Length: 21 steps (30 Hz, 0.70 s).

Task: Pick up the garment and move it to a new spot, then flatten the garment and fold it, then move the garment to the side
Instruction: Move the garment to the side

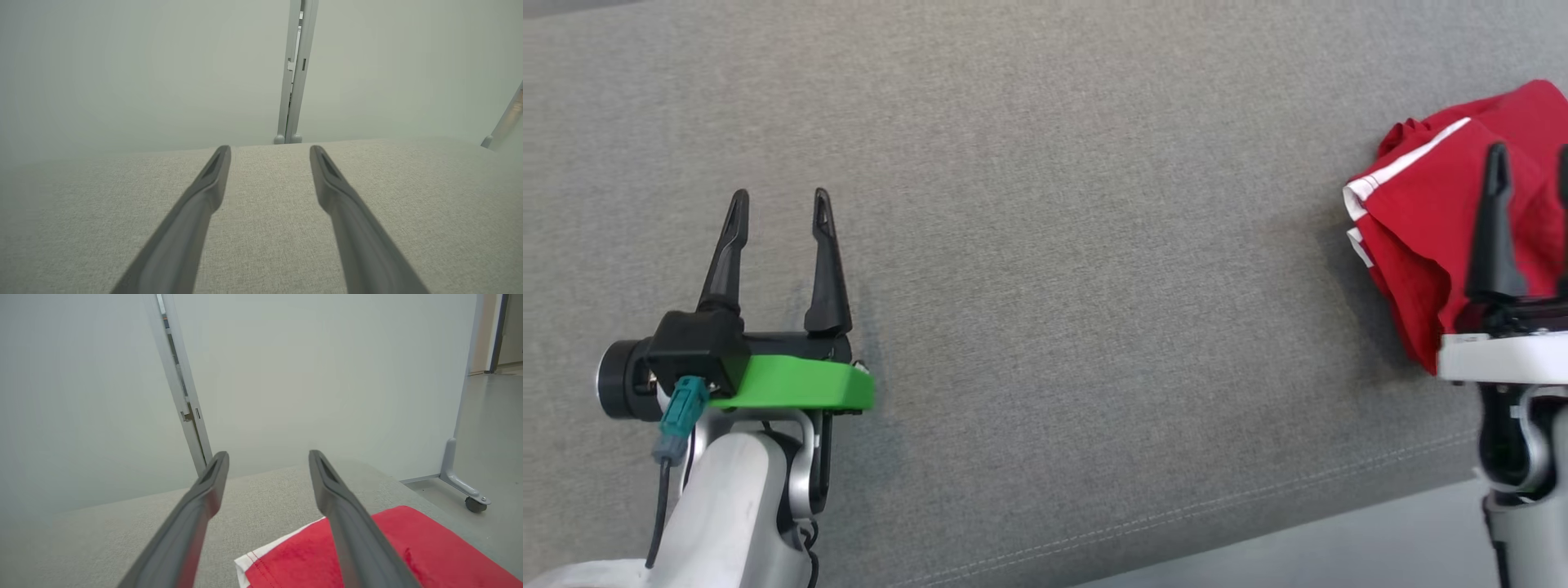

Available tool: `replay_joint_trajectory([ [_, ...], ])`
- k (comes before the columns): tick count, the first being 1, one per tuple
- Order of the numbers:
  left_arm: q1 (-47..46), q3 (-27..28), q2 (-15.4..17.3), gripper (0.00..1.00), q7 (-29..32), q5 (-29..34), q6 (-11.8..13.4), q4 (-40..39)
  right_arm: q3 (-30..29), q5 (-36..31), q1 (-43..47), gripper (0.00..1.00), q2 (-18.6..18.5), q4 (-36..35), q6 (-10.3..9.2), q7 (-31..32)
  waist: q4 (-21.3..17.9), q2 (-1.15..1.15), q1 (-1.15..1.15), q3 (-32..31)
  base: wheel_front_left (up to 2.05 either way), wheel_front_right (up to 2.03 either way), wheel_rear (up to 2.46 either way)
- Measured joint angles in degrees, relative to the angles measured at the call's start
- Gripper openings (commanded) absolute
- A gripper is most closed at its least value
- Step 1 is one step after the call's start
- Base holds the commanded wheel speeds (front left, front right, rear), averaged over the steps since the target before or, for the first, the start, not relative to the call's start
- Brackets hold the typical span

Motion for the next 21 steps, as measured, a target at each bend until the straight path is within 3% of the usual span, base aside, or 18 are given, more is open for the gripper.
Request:
replay_joint_trajectory([
  [11,6.3,1.8,0.9,1.00,-1.4,-0.3,1.0,0.1,5.8,-11.0,1.4,1.00,5.8,2.5,0.00,-0.4,4.1,0.00,0.00,-5.8,0.00,0.00,0.00],
  [21,12.5,1.1,0.7,1.00,-1.5,-0.4,-0.6,1.8,6.8,-15.7,7.4,1.00,8.2,6.5,0.00,-0.7,6.7,0.00,0.00,-13.5,0.00,0.00,0.00],
])
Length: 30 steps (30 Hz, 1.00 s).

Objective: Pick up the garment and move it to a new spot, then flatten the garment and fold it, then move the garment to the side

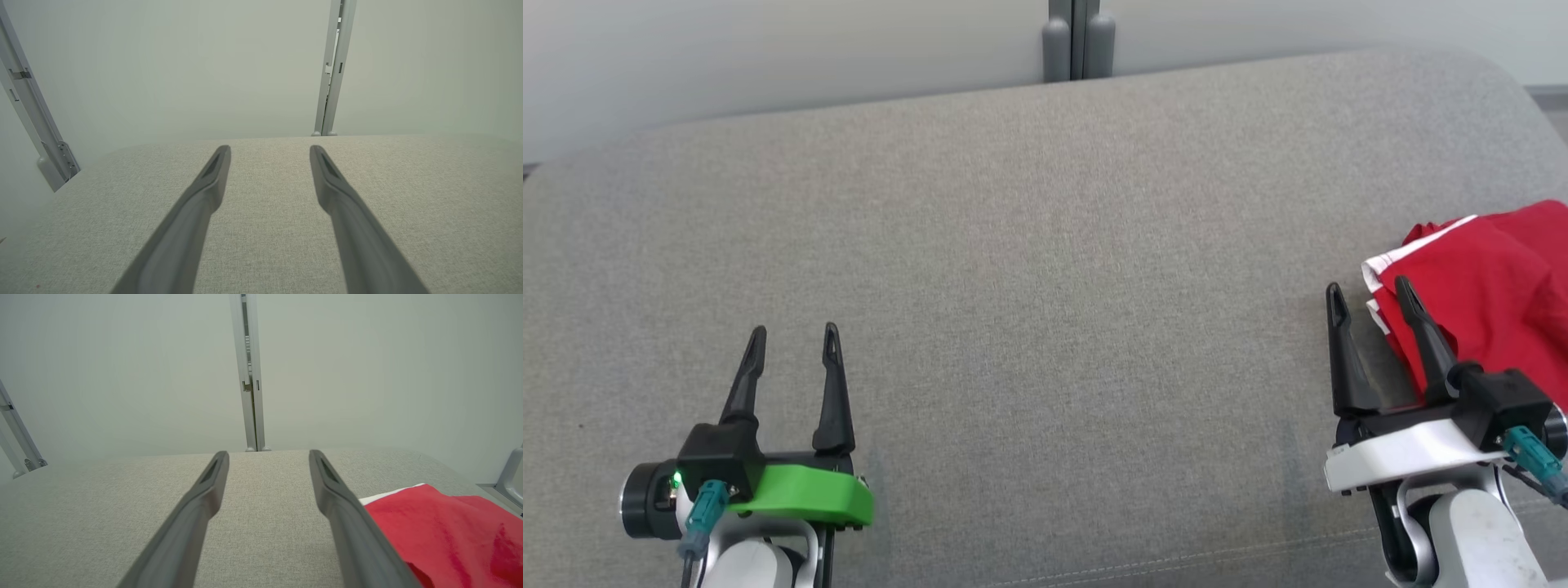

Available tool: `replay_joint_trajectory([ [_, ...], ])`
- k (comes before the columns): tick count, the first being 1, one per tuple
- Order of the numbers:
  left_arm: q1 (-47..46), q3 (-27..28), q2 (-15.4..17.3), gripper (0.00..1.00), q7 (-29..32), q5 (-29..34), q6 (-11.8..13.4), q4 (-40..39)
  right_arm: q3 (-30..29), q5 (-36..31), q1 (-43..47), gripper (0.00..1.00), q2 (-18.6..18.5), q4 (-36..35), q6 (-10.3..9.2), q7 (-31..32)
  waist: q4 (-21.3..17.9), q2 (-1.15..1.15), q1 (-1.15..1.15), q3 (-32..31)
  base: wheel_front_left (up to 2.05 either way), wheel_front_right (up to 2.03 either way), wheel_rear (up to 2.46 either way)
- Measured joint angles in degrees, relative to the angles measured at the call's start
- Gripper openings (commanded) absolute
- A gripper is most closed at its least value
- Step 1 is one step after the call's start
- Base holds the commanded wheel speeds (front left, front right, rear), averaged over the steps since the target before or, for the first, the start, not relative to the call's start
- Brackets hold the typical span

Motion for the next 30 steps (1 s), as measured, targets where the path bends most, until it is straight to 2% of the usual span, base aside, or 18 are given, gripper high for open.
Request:
replay_joint_trajectory([
  [11,2.3,-0.5,0.2,1.00,-0.2,-0.1,-1.0,1.3,-1.2,-0.1,4.2,1.00,0.3,-0.5,0.00,1.2,0.9,0.00,0.00,-5.6,0.00,0.00,0.00],
  [29,2.7,-0.5,0.0,1.00,-0.2,-0.1,0.2,2.1,-1.1,0.5,5.2,1.00,0.3,-0.8,0.00,2.8,2.6,0.00,0.00,-6.2,0.00,0.00,0.00],
  [30,2.7,-0.5,-0.1,0.00,-0.2,-0.1,0.2,2.2,-1.1,0.5,5.2,0.00,0.3,-0.8,0.00,2.8,2.6,0.00,0.00,-6.3,0.00,0.00,0.00],
])
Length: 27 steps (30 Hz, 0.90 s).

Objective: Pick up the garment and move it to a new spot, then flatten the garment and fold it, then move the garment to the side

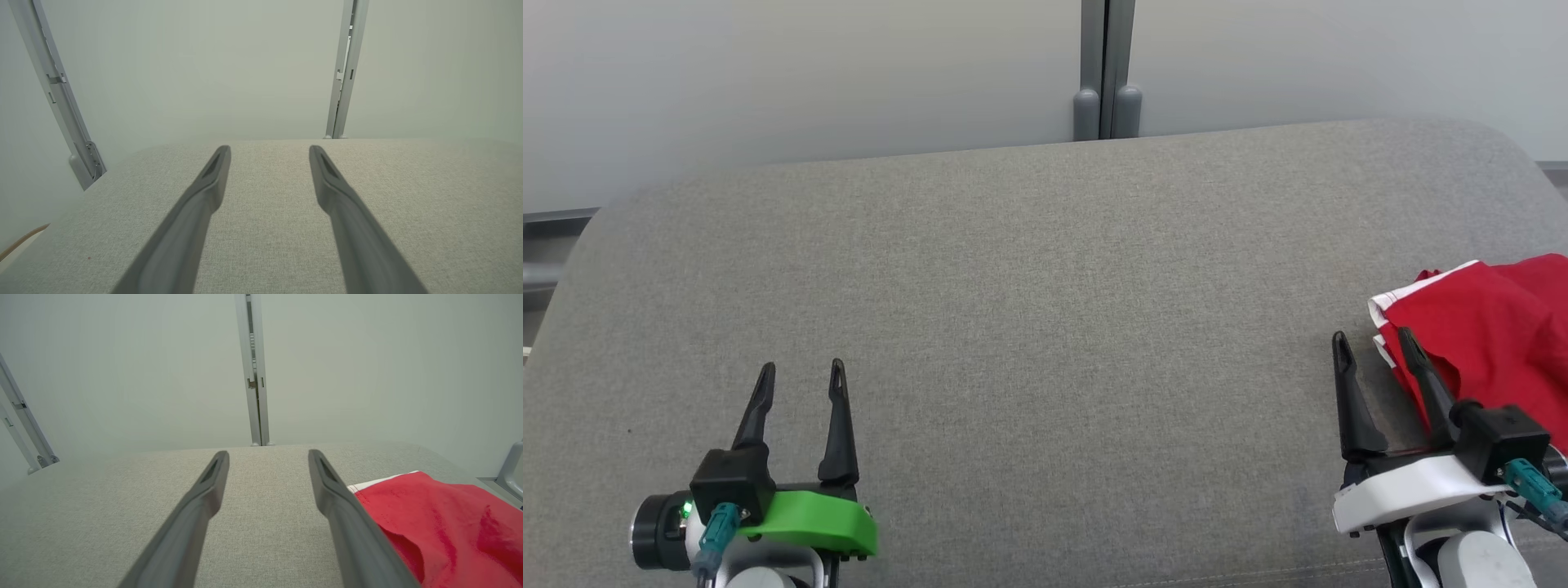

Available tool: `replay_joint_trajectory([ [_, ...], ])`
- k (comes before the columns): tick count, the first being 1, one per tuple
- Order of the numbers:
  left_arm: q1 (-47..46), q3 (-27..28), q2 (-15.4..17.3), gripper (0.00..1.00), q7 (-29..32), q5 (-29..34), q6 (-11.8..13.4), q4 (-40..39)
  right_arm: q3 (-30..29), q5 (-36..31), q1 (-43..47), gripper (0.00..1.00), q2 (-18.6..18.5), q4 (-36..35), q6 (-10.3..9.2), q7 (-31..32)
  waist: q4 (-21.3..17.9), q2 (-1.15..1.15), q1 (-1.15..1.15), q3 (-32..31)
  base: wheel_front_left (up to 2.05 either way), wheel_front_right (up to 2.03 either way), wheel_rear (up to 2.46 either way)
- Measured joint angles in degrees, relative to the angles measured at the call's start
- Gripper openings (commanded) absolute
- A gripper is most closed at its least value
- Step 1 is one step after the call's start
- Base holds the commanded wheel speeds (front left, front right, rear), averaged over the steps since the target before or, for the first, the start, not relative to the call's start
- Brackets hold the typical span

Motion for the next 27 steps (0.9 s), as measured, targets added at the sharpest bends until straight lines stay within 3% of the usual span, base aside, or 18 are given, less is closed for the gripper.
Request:
replay_joint_trajectory([
  [5,1.4,-0.6,-0.7,0.00,0.3,-0.5,-0.1,2.1,-0.2,0.4,0.8,0.00,0.5,2.7,0.01,0.6,0.0,0.00,0.00,0.0,0.00,0.00,0.00],
  [27,-3.9,-1.8,-2.9,0.00,0.3,-22.4,-4.6,7.8,-8.6,20.2,-5.2,0.00,-0.6,10.4,0.01,11.0,-0.1,0.00,0.00,0.2,0.00,0.00,0.00],
])
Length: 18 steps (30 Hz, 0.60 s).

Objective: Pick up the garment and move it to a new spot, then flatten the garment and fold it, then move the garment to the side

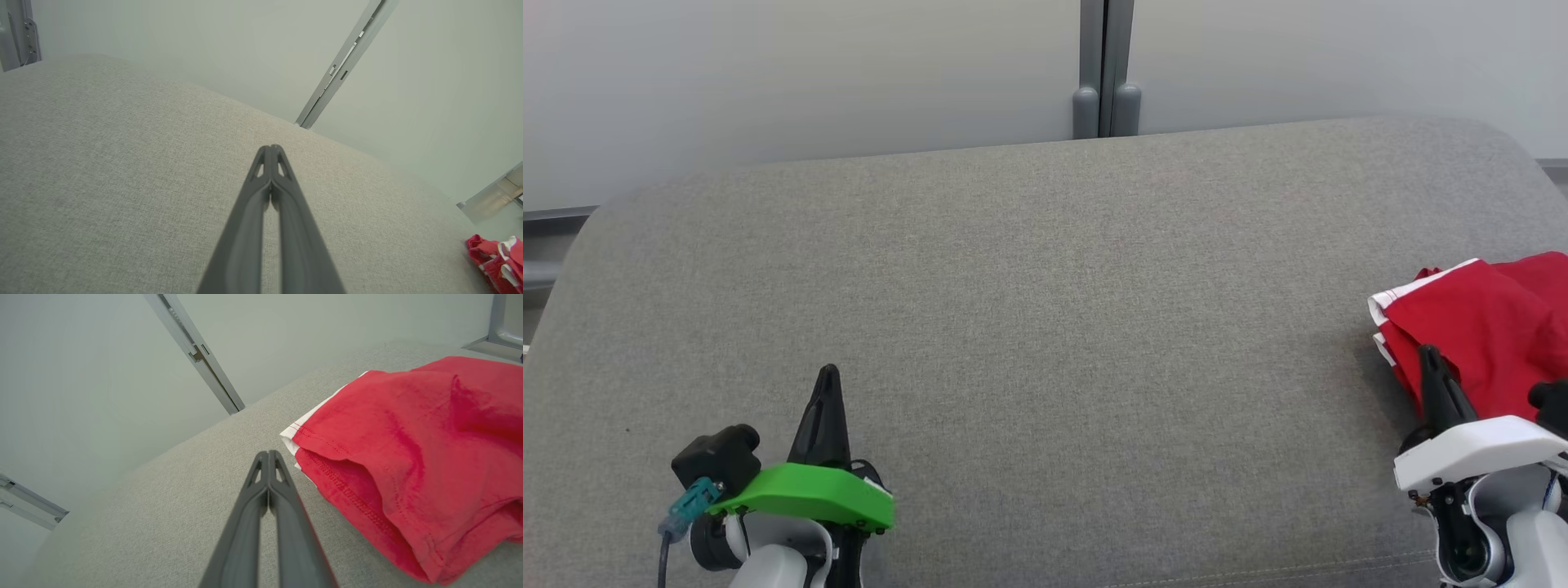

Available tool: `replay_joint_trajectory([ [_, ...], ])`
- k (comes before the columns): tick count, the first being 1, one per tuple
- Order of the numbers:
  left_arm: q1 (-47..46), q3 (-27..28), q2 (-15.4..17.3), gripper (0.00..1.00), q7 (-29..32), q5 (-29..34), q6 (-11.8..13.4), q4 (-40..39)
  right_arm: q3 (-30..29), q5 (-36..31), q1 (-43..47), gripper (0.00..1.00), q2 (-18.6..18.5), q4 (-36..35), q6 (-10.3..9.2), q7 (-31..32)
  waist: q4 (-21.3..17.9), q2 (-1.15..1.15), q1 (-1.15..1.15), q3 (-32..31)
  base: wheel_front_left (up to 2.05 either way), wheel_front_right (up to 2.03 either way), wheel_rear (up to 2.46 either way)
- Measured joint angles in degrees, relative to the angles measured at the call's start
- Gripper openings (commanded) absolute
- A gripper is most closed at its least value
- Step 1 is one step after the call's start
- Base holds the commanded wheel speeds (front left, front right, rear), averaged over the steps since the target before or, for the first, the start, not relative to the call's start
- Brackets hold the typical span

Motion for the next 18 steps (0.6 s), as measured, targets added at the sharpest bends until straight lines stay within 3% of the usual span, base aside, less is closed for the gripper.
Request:
replay_joint_trajectory([
  [18,-4.2,-0.5,-1.6,0.00,0.0,-14.8,-3.1,3.5,-4.7,14.6,-4.6,0.00,-1.5,5.4,-0.01,6.5,-0.1,0.00,0.00,0.2,0.00,0.00,0.00],
])
